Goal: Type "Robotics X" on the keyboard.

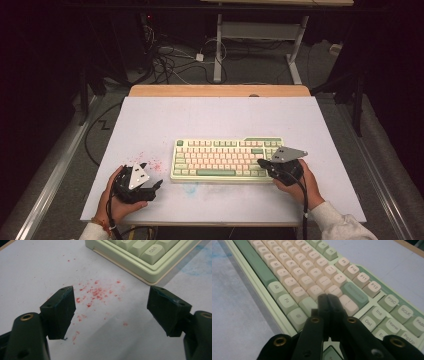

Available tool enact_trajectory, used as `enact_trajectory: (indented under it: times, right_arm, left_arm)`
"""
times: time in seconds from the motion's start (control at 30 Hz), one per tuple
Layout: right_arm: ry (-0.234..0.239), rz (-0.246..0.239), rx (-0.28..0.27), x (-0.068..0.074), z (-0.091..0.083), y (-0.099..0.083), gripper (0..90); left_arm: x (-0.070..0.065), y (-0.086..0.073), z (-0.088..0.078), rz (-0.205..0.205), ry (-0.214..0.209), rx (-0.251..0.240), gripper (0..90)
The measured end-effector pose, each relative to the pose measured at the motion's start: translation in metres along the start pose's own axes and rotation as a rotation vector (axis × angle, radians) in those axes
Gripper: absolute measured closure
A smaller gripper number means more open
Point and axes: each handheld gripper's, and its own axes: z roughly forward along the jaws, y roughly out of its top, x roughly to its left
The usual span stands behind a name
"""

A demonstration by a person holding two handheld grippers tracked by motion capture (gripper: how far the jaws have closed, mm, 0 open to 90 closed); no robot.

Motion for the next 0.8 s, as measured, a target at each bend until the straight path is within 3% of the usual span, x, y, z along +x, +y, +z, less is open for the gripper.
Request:
enact_trajectory:
  times: [0.2, 0.27, 0.3, 0.33, 0.4, 0.43, 0.63, 0.8]
  right_arm:
    - [0.006, -0.001, 0.021, 0.001, 0.006, -0.003, 90.0]
    - [0.006, 0.0, 0.024, 0.0, 0.006, -0.003, 90.0]
    - [0.008, 0.004, 0.028, 0.0, 0.007, -0.004, 90.0]
    - [0.01, 0.007, 0.023, 0.001, 0.008, -0.006, 90.0]
    - [0.011, 0.007, 0.025, 0.001, 0.008, -0.006, 90.0]
    - [0.01, 0.009, 0.022, 0.001, 0.008, -0.006, 90.0]
    - [0.005, 0.005, 0.017, 0.001, 0.007, -0.007, 90.0]
    - [0.001, 0.009, 0.013, 0.002, 0.007, -0.008, 90.0]
  left_arm:
    - [-0.001, 0.0, -0.001, -0.017, -0.01, 0.003, 23.8]
    - [0.0, 0.001, -0.002, -0.01, -0.012, -0.009, 26.6]
    - [0.0, 0.001, -0.003, -0.026, -0.017, -0.001, 29.0]
    - [0.0, 0.002, -0.004, -0.032, -0.022, -0.004, 38.8]
    - [0.001, 0.003, -0.006, -0.042, -0.042, -0.011, 44.1]
    - [0.001, 0.005, -0.006, -0.058, -0.069, -0.014, 54.8]
    - [0.004, 0.015, -0.007, -0.092, -0.123, -0.022, 83.5]
    - [0.003, 0.028, -0.004, -0.085, -0.144, -0.016, 87.6]
